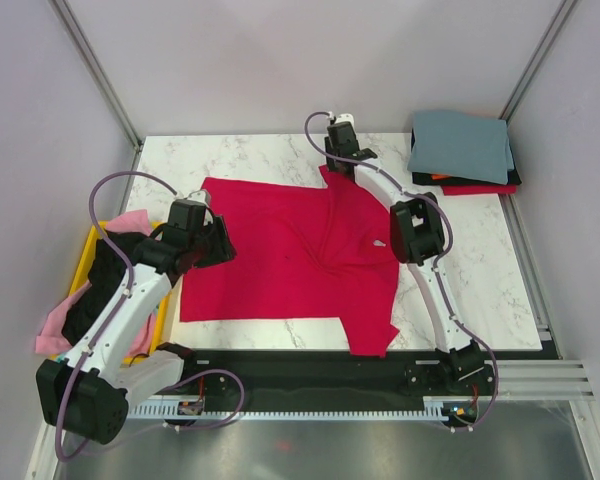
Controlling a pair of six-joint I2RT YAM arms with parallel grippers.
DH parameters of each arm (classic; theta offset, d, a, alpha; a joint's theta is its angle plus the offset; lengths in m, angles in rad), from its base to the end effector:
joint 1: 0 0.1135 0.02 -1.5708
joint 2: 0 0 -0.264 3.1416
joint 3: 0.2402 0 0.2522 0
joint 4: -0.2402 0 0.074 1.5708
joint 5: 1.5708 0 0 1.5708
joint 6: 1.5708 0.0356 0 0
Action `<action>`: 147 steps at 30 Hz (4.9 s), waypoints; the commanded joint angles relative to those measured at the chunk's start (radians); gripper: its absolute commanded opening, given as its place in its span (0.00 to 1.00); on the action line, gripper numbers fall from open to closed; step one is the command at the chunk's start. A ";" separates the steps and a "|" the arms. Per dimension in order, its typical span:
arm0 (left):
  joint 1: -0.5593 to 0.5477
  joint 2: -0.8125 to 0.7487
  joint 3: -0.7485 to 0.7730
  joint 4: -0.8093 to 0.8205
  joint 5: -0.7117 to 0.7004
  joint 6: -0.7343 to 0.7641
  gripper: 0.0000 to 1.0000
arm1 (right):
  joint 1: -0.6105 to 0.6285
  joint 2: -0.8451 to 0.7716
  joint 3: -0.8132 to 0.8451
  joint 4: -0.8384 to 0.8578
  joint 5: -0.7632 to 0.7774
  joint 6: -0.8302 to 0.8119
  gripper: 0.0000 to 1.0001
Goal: Fold and stack the t-shirts
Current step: Flatten the tshirt out, then fold the tshirt
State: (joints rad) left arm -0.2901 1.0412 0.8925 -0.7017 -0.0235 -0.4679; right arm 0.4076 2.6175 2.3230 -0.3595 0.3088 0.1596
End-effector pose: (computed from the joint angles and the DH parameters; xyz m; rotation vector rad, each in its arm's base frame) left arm 0.2015 -0.0593 0.2820 -0.2279 2.4351 -0.3141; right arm 0.5423 0.2224 0.1663 -0.1036 2.1867 -0.0248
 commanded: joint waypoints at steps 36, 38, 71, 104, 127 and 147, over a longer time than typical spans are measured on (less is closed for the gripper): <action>-0.003 0.020 0.010 0.028 0.017 0.046 0.55 | -0.020 -0.169 -0.234 0.152 0.026 0.011 0.23; -0.003 0.019 0.008 0.027 0.016 0.046 0.55 | -0.021 -0.162 -0.232 0.154 0.016 0.011 0.16; -0.020 0.059 0.000 0.025 0.002 0.049 0.56 | -0.142 -0.205 -0.120 0.407 0.181 -0.203 0.98; 0.147 1.241 0.972 -0.018 -0.041 -0.014 0.56 | -0.205 -0.277 -0.542 -0.002 -0.339 0.271 0.98; 0.207 1.321 1.567 -0.101 0.088 0.123 0.64 | -0.243 -0.295 -0.275 0.054 -0.494 0.221 0.98; 0.115 0.145 0.271 -0.038 0.195 0.106 0.62 | -0.179 -1.666 -1.749 -0.133 -0.197 0.615 0.85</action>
State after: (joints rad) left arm -0.1722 1.2850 1.2427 -0.7593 0.1333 -0.3958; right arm 0.2264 1.0214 0.6449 -0.4049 0.0856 0.6651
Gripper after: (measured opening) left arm 0.619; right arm 0.876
